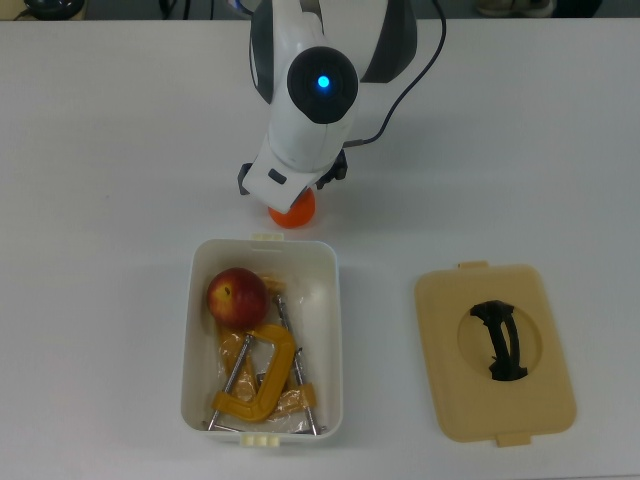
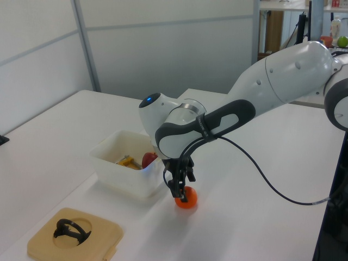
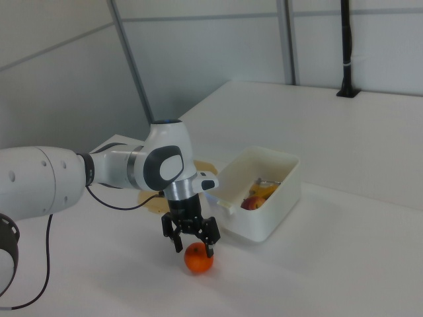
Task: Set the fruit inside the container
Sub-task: 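Close the gripper on the tangerine and lift it, then carry the tangerine into the white container beside the apple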
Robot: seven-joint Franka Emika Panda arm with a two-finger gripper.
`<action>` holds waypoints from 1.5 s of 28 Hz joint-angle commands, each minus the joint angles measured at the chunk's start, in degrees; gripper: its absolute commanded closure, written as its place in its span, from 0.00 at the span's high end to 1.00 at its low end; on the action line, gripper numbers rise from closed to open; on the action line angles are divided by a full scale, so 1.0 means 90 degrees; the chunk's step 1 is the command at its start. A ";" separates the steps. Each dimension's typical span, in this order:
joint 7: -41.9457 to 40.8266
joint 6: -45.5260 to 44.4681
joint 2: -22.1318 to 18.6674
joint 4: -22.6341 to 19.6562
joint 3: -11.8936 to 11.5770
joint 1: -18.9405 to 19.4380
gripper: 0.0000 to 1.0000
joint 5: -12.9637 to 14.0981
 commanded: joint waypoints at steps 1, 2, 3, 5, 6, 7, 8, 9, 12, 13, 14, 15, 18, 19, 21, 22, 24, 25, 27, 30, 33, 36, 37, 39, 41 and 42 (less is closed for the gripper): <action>0.0203 0.0277 0.0070 -0.0099 -0.0042 0.0059 1.00 -0.0213; 0.0203 0.0287 0.0070 -0.0099 -0.0042 0.0059 1.00 -0.0252; 0.0203 0.0297 0.0080 -0.0108 -0.0042 0.0059 1.00 -0.0301; 0.0203 0.0306 0.0080 -0.0118 -0.0042 0.0059 1.00 -0.0360; 0.0203 0.0306 0.0080 -0.0118 -0.0042 0.0059 0.95 -0.0370; 0.0203 0.0306 0.0080 -0.0128 -0.0042 0.0059 0.82 -0.0370; 0.0193 0.0306 0.0080 -0.0128 -0.0042 0.0059 0.67 -0.0370; 0.0193 0.0306 0.0080 -0.0118 -0.0042 0.0059 0.54 -0.0370; 0.0203 0.0297 0.0080 -0.0118 -0.0032 0.0068 0.14 -0.0370; 0.0203 0.0287 0.0070 -0.0118 -0.0032 0.0088 0.05 -0.0360; 0.0203 0.0287 0.0070 -0.0118 -0.0032 0.0098 0.00 -0.0360; 0.0203 0.0268 0.0070 -0.0109 -0.0032 0.0098 0.00 -0.0350; 0.0193 0.0219 0.0041 -0.0070 -0.0032 0.0098 0.00 -0.0321; 0.0184 0.0209 0.0012 -0.0060 -0.0032 0.0098 0.00 -0.0302; 0.0203 0.0170 -0.0095 -0.0011 -0.0022 0.0098 0.00 -0.0243; 0.0203 0.0121 -0.0154 0.0037 -0.0022 0.0098 0.00 -0.0233; 0.0193 -0.0064 -0.0242 0.0155 -0.0022 0.0098 0.00 -0.0185; 0.0184 -0.0239 -0.0300 0.0261 -0.0022 0.0098 0.00 -0.0107; 0.0174 -0.0376 -0.0388 0.0428 -0.0022 0.0078 0.00 0.0020; 0.0164 -0.0504 -0.0544 0.0672 -0.0041 0.0039 0.00 0.0264; 0.0174 -0.0524 -0.0604 0.0896 -0.0100 0.0020 0.00 0.0411; 0.0213 -0.0524 -0.0565 0.1276 -0.0178 -0.0077 0.00 0.0693; 0.0213 -0.0495 -0.0545 0.1346 -0.0198 -0.0117 0.00 0.0762; 0.0242 -0.0388 -0.0496 0.1463 -0.0217 -0.0214 0.00 0.0870; 0.0339 0.0049 -0.0428 0.1571 -0.0217 -0.0341 0.00 0.0909; 0.0417 0.0236 -0.0408 0.1571 -0.0217 -0.0342 0.00 0.0909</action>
